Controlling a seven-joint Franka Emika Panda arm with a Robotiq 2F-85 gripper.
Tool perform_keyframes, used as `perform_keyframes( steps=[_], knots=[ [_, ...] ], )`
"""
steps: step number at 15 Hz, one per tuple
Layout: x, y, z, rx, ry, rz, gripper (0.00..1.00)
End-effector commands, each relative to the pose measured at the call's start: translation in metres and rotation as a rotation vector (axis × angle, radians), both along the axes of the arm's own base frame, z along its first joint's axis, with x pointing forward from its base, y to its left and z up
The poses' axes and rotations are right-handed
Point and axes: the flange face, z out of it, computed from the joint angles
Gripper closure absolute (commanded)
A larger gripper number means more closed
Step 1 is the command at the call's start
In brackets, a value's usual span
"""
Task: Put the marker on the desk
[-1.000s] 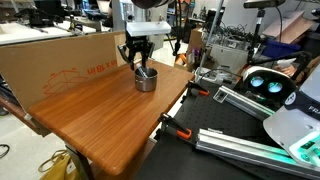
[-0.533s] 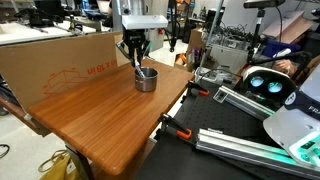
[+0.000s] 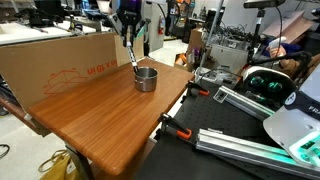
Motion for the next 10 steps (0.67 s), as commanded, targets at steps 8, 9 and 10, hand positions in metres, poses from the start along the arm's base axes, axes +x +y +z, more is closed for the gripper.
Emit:
perform_keyframes(
  steps=[8,9,10],
  knots=[
    [0.003,0.003,0.011,0.27,0.016,-0.149,0.94],
    [0.002,0.007,0.002,0.27,0.036,-0.152,0.94],
    [0.003,0.012,-0.008,0.26,0.054,-0.149,0.94]
  ],
)
